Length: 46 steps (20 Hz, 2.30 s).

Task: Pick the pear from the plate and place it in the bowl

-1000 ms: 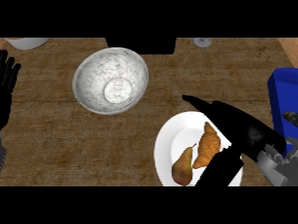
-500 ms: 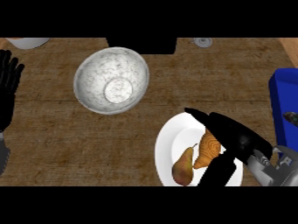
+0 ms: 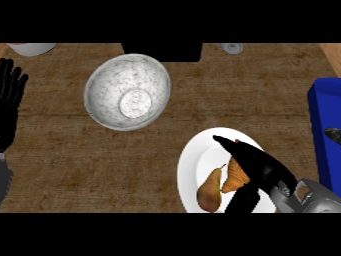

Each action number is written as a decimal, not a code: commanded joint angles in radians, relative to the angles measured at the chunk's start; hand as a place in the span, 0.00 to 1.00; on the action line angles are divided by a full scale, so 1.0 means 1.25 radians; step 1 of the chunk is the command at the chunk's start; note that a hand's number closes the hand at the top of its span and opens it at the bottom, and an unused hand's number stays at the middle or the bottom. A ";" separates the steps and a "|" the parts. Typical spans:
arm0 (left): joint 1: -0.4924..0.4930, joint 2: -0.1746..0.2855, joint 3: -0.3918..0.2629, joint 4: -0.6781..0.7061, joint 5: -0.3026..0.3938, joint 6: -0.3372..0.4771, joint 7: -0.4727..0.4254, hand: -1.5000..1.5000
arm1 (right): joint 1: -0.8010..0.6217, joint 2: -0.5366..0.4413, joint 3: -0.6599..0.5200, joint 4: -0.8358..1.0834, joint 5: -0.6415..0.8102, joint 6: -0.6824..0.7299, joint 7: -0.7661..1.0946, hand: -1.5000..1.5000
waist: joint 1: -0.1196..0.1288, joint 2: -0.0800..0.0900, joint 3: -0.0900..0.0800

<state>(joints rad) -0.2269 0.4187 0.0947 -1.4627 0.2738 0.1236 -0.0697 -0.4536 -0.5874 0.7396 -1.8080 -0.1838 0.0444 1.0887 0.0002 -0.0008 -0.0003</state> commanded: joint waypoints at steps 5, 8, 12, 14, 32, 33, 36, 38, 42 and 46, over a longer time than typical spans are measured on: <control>-0.029 -0.032 0.014 0.005 -0.038 0.009 0.026 0.50 | 0.088 0.055 -0.053 0.043 0.097 0.080 -0.036 0.00 | -0.002 0.001 0.000; -0.054 -0.047 0.003 0.023 -0.064 0.008 0.015 0.50 | 0.048 0.107 -0.089 0.107 0.110 0.116 -0.072 0.00 | 0.001 0.002 0.000; -0.052 -0.044 0.032 0.035 -0.049 -0.012 0.013 0.50 | 0.059 0.159 -0.069 0.135 0.147 0.120 -0.030 0.00 | 0.001 0.002 0.000; 0.007 -0.030 0.049 -0.044 -0.039 -0.020 0.046 0.50 | 0.133 0.131 -0.065 0.081 0.173 0.122 -0.044 0.00 | 0.001 0.000 0.000; 0.007 -0.073 0.061 -0.025 -0.075 -0.055 0.029 0.50 | 0.175 0.273 -0.110 0.268 0.317 0.172 -0.111 0.00 | 0.002 0.001 0.000; -0.061 -0.049 0.073 -0.024 -0.069 -0.041 0.088 0.50 | 0.206 0.245 -0.099 0.227 0.317 0.187 -0.117 0.00 | -0.002 0.000 0.000; -0.044 -0.049 0.095 0.023 -0.062 -0.071 0.037 0.50 | 0.229 0.291 -0.067 0.244 0.425 0.111 -0.208 1.00 | 0.000 0.000 0.000; -0.027 -0.080 0.065 -0.004 -0.084 -0.056 0.036 0.50 | 0.241 0.229 -0.124 0.202 0.416 0.142 -0.242 1.00 | -0.002 0.000 0.000; -0.049 -0.070 0.080 0.026 -0.098 -0.058 0.027 0.50 | 0.249 0.258 -0.117 0.204 0.460 0.151 -0.245 1.00 | -0.003 0.001 0.000; -0.001 -0.064 0.092 -0.033 -0.078 -0.063 0.042 0.50 | 0.311 0.144 -0.144 0.173 0.581 0.056 -0.190 1.00 | -0.019 -0.006 0.000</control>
<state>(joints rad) -0.2387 0.3331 0.1970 -1.4881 0.1654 0.0492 -0.0239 -0.1551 -0.2933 0.5850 -1.5803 0.4490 0.1639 0.7928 -0.0032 -0.0173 -0.0064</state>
